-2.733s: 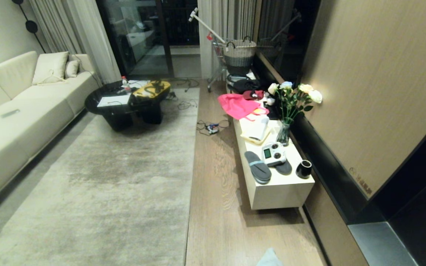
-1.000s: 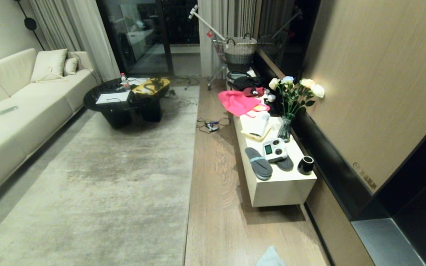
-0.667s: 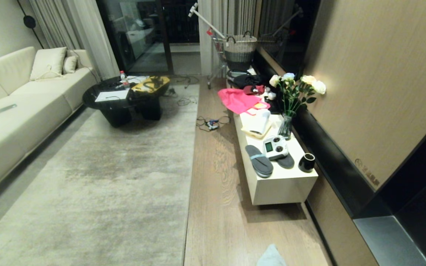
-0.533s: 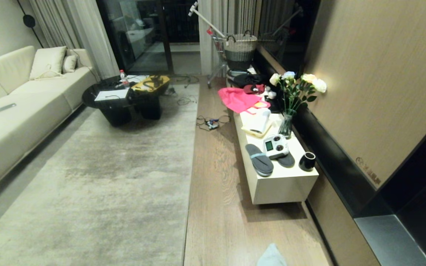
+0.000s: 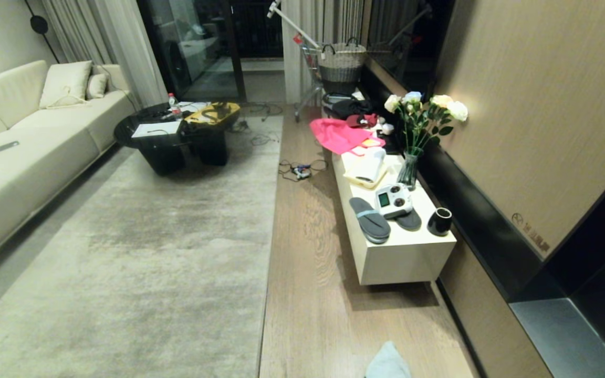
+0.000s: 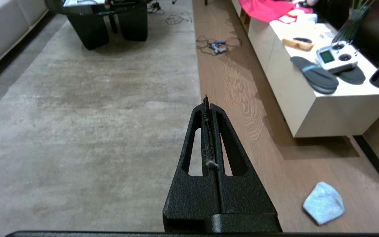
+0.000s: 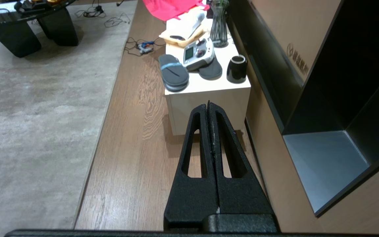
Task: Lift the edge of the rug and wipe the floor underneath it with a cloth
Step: Pick up the rag
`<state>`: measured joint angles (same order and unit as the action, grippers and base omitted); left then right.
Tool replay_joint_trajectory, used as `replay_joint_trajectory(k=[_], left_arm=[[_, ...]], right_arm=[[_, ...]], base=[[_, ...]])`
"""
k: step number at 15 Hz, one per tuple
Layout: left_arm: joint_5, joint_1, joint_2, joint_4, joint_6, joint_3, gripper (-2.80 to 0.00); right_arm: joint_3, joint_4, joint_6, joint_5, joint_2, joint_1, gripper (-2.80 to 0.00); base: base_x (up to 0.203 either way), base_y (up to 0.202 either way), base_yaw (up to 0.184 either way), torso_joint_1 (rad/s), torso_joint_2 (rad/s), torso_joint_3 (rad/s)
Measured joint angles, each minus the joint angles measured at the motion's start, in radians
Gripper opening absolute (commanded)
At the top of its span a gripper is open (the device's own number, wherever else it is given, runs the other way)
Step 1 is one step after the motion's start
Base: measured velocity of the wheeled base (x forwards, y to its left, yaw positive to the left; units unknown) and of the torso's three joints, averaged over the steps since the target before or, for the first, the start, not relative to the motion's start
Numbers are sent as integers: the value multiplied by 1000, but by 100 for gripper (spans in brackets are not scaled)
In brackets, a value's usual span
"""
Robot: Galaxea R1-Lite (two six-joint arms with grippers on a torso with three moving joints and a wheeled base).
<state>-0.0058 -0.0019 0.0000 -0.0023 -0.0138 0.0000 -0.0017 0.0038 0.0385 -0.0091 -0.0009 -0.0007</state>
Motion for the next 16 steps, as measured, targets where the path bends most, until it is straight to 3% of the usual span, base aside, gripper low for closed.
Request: replay_joint_trajectory(k=[16], left_arm=[[0,0,0,-1,0,0,-280]], right_arm=[[0,-1,10,0,1,0,-280]], base=[[0,0,0,-139,506,367]])
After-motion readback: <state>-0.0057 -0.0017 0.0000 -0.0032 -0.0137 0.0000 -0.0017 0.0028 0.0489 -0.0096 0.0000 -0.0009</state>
